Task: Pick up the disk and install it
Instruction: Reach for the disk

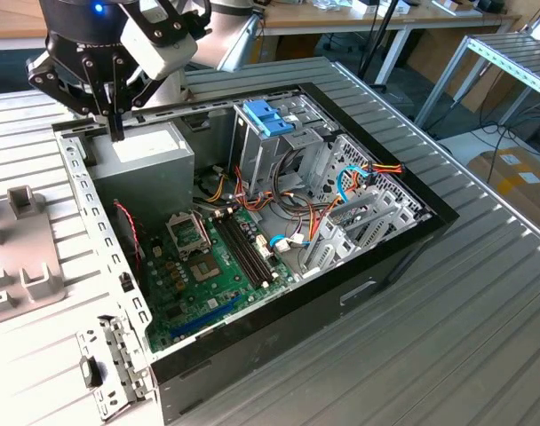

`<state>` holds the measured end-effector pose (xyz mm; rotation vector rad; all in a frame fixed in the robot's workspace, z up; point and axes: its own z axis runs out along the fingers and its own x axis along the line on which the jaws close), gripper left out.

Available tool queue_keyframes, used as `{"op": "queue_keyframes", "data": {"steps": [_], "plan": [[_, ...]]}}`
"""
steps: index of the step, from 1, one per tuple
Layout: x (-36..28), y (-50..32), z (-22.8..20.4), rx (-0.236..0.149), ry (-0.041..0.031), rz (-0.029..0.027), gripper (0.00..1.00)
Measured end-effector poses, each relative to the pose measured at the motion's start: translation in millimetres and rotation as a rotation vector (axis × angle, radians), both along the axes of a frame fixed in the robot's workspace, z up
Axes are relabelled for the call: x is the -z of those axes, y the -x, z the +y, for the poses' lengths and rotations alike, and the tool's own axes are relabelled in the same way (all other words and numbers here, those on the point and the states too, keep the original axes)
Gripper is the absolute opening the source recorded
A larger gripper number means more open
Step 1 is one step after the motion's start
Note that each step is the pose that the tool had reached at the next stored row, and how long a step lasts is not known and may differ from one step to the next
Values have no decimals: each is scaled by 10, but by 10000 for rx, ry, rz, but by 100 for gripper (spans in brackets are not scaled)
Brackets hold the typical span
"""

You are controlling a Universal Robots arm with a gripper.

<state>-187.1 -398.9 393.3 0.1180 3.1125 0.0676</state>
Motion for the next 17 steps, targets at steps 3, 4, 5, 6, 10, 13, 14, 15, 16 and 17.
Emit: {"op": "queue_keyframes", "data": {"steps": [3, 4, 5, 6, 10, 13, 14, 15, 16, 17], "plan": [[0, 19, 0, 0, 0, 0, 11], [0, 30, 0, 0, 0, 0, 11], [0, 41, 0, 0, -1, -1, 11], [0, 48, 0, -1, 0, 0, 11], [0, 77, 0, 0, -1, 0, 11], [0, 103, 0, -1, 0, 0, 11], [0, 108, 0, 0, 0, 0, 11], [0, 116, 0, 0, 0, 0, 11], [0, 121, 0, 0, 0, 0, 11], [0, 126, 0, 0, -1, -1, 11]]}}
